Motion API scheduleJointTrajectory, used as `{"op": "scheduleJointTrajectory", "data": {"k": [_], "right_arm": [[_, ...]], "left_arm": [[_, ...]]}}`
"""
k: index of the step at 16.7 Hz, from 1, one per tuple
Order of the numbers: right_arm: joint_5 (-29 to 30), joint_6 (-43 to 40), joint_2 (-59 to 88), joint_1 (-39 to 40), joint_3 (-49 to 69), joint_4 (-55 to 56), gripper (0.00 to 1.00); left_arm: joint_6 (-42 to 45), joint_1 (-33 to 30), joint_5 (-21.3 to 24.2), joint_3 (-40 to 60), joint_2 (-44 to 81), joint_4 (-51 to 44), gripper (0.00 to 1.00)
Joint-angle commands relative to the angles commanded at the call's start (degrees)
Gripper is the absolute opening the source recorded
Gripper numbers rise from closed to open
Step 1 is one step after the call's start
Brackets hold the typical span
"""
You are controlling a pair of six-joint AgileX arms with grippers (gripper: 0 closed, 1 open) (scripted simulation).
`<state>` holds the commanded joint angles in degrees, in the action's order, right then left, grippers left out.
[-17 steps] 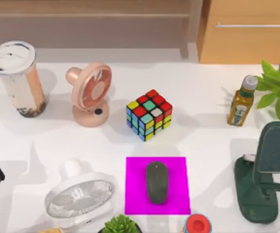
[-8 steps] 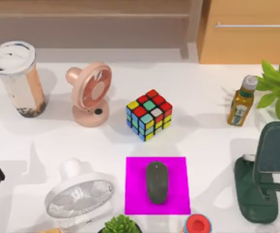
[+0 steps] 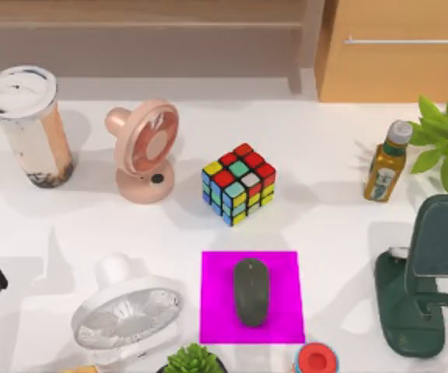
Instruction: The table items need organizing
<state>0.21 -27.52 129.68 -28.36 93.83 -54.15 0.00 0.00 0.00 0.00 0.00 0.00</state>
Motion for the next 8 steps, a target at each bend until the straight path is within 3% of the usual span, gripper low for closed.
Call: {"op": "scheduleJointTrajectory", "data": {"k": [8], "right_arm": [[-0.3,0.1,-2.4,0.0,2.9,-5.0,0.0]], "left_arm": [[0.0,0.0,0.0,0.0,0.0,0.0,1.0]]}}
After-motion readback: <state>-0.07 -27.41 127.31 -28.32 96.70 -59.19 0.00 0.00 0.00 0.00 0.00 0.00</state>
